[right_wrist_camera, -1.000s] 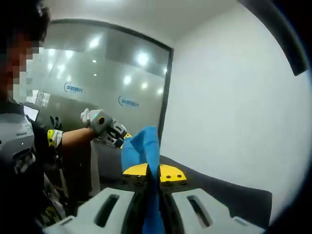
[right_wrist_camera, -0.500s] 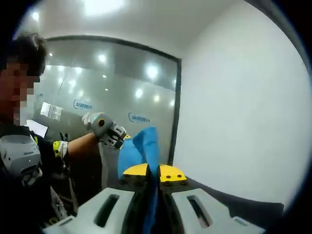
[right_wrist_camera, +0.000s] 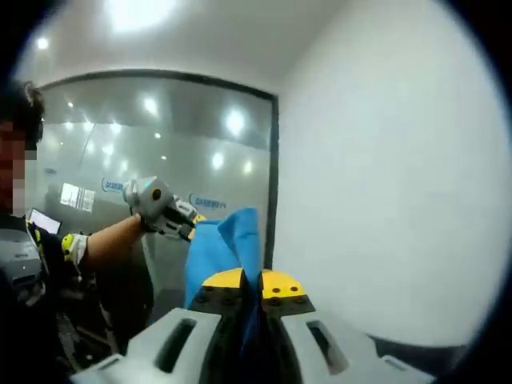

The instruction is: Spread out the cloth and fold it

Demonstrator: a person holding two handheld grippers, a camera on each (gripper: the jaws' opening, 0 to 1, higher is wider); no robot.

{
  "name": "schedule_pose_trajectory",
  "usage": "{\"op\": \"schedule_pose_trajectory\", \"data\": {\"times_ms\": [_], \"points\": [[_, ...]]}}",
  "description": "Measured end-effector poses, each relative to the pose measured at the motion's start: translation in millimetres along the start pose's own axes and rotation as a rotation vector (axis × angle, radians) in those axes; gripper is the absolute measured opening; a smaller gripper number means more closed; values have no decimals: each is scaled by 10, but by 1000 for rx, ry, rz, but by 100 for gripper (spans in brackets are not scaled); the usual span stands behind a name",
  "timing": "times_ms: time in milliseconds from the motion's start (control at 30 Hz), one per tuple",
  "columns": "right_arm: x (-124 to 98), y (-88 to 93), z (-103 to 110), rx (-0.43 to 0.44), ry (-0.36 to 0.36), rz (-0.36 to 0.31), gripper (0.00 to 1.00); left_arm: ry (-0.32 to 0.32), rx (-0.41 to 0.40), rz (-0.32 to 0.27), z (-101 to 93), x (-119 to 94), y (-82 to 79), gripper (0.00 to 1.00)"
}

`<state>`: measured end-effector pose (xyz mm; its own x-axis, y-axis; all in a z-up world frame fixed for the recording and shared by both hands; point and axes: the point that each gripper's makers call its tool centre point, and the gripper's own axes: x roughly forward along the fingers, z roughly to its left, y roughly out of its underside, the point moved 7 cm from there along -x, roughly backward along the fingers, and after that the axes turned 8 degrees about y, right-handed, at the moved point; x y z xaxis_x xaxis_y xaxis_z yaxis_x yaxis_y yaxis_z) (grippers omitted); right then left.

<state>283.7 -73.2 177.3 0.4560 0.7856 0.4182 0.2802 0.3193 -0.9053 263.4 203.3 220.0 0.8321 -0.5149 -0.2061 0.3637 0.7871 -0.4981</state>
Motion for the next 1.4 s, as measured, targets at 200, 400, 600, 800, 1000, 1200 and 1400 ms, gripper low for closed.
{"op": "schedule_pose_trajectory", "data": {"times_ms": [200, 400, 600, 800, 1000, 1200, 1400], "points": [[-139, 447, 80, -186, -81, -12, 3, -129, 94, -3, -478, 27, 276, 0], [-1179, 1885, 552, -277, -188, 376, 3, 154, 173, 144, -2601, 114, 1036, 0], [-1757, 2401, 880, -255, -161, 521, 3, 273, 108, 138, -3213, 12, 1223, 1], [-1868, 2448, 996, -336, -140, 615, 4, 316, 39, 103, -3281, -90, 1318, 1], [-1872, 2456, 1044, -343, -149, 638, 4, 327, 39, 127, -3415, -127, 1356, 0], [-1938, 2351, 1119, -268, -111, 653, 14, 371, 14, 75, -3434, -229, 1369, 2], [-1943, 1879, 1278, -35, -50, 370, 16, 501, -481, -65, -3273, -493, 1471, 8]]}}
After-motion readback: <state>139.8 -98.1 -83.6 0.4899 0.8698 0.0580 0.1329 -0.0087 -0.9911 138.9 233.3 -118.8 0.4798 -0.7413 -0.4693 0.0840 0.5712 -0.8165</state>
